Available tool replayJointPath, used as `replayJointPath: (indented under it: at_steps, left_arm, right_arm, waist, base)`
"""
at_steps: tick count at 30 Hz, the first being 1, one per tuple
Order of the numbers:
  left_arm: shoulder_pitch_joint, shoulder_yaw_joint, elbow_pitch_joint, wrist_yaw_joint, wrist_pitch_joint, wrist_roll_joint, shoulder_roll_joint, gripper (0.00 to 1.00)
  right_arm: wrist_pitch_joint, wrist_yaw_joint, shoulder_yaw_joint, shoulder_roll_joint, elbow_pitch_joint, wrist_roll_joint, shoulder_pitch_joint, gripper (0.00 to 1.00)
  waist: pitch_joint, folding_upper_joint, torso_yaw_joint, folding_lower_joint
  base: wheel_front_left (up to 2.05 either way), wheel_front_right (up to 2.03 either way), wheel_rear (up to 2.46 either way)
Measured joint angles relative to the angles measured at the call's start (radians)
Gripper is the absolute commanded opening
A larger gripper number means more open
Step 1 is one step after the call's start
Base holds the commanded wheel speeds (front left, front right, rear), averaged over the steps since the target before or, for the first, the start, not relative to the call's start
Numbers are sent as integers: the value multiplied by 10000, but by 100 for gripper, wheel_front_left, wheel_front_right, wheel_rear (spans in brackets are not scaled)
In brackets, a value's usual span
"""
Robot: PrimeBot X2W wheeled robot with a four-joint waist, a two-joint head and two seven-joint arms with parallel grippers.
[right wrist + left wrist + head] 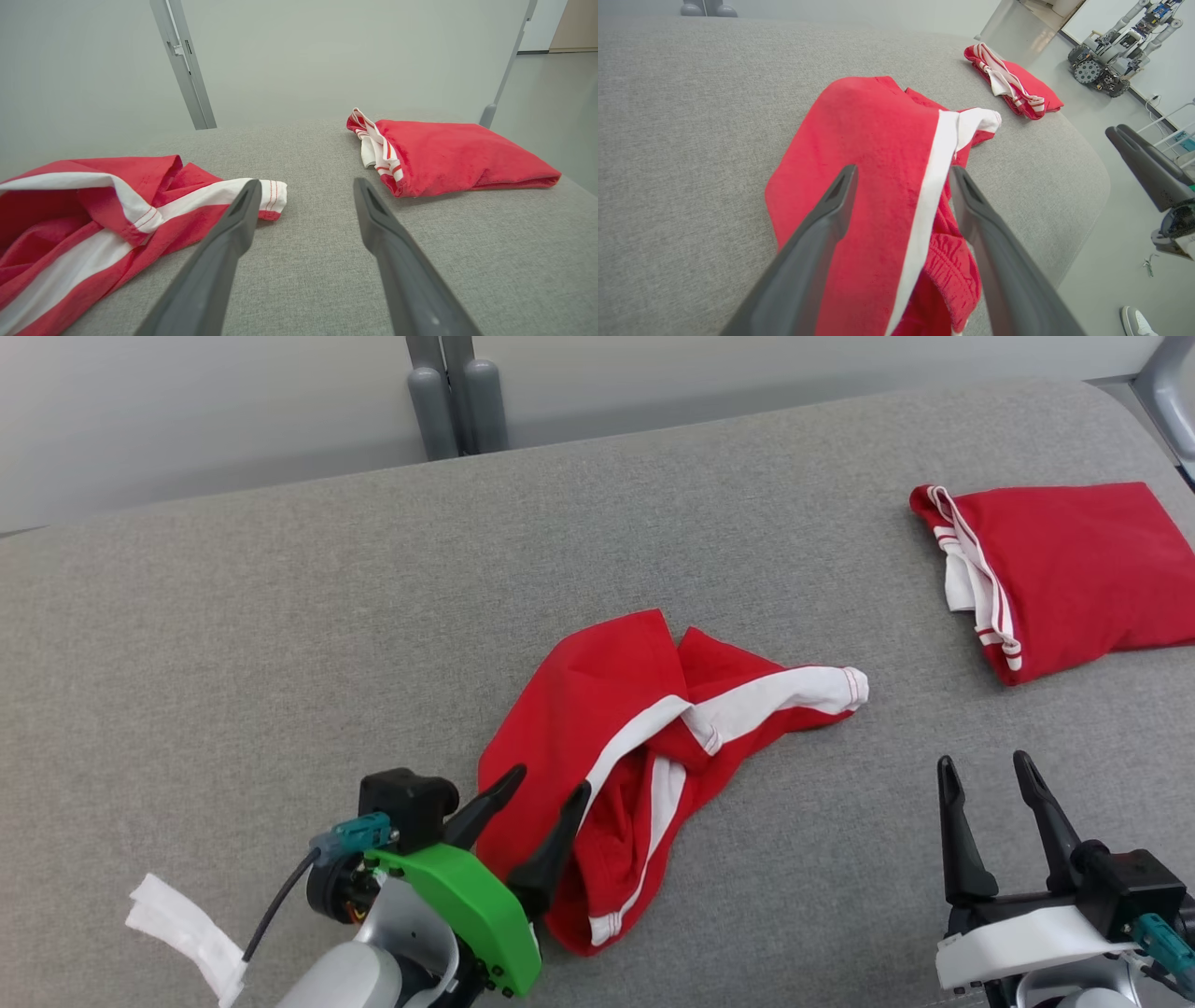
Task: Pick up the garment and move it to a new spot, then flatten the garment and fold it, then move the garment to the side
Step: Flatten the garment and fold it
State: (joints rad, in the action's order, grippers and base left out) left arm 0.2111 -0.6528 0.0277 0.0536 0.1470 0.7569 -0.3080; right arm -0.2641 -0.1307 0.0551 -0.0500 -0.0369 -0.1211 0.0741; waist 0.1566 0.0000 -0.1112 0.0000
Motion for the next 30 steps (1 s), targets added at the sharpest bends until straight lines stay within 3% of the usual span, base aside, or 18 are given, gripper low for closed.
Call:
replayJointPath:
  at_steps: [6, 13, 14, 15, 16, 24, 30]
  left_arm:
    - [897, -479, -1152, -73, 203, -736, 136, 100]
    - [1121, -577, -1429, -4, 468, -746, 188, 100]
    - [1128, -573, -1444, 33, 487, -748, 171, 80]
    - [1156, -575, -1494, 96, 504, -823, 144, 29]
    - [1230, -523, -1526, 161, 368, -941, 92, 0]
    - [2767, 345, -2617, 332, 299, -1338, -740, 0]
    - [4259, 1197, -4485, 186, 527, -821, -949, 0]
  right_arm:
    - [0, 0, -151, 4, -115, -219, -82, 100]
    - [0, 0, -144, 0, -155, -464, -187, 100]
    - [0, 0, -144, 2, -155, -481, -194, 100]
    - [0, 0, -138, 2, -153, -518, -219, 100]
    - [0, 0, -132, 0, -148, -537, -261, 100]
    - [0, 0, -188, 2, -123, -608, -606, 100]
    - [0, 0, -255, 4, -186, -545, -703, 100]
  waist:
    - [240, 0, -264, 0]
    - [487, 0, -549, 0]
    - [528, 0, -575, 0]
    - [575, 0, -596, 0]
    - [623, 0, -612, 0]
    - [1025, 0, -704, 0]
    - [1257, 0, -877, 0]
  base:
    - [0, 0, 0]
    - [0, 0, 0]
    - [0, 0, 0]
    - [0, 0, 0]
    - [0, 0, 0]
    - [0, 0, 0]
    - [0, 0, 0]
